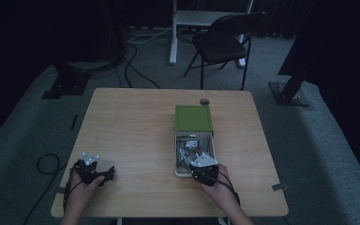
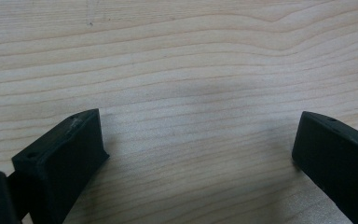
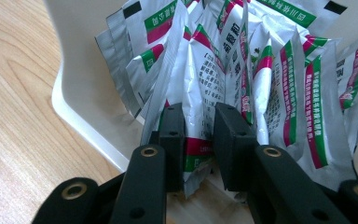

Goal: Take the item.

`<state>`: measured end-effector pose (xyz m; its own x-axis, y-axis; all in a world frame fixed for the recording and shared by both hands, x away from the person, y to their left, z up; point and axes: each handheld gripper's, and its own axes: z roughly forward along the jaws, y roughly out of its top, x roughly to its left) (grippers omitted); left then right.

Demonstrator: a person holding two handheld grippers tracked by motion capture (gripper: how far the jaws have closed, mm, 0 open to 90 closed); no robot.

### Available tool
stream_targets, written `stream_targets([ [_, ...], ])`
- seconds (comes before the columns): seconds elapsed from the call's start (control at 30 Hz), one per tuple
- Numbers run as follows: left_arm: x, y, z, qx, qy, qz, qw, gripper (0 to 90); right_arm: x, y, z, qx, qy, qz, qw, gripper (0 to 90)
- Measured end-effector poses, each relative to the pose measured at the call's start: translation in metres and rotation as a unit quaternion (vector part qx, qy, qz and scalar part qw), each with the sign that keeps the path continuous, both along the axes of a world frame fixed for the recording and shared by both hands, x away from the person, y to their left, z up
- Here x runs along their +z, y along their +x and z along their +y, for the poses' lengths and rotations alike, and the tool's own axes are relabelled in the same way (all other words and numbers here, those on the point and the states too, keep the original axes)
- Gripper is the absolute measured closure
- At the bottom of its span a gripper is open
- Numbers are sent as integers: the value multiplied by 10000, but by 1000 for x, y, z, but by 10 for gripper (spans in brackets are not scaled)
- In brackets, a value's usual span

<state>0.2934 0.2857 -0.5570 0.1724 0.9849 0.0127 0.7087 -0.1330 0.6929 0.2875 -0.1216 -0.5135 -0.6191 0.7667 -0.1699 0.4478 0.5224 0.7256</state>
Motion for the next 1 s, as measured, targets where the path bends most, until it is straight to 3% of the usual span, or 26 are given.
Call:
stream_targets([
  [0.17,0,0,0,1,-1,1,10000,28,3,-1,-2,-105,-105,-143,9998,830],
  [0.6,0,0,0,1,-1,1,10000,27,22,-2,-8,-103,318,-108,9994,838],
  [0.7,0,0,0,0,-1,0,10000,28,33,-3,-12,-45,582,-135,9982,839],
  [1.0,0,0,0,-1,0,2,10000,27,46,-3,-15,73,753,-183,9970,839],
])
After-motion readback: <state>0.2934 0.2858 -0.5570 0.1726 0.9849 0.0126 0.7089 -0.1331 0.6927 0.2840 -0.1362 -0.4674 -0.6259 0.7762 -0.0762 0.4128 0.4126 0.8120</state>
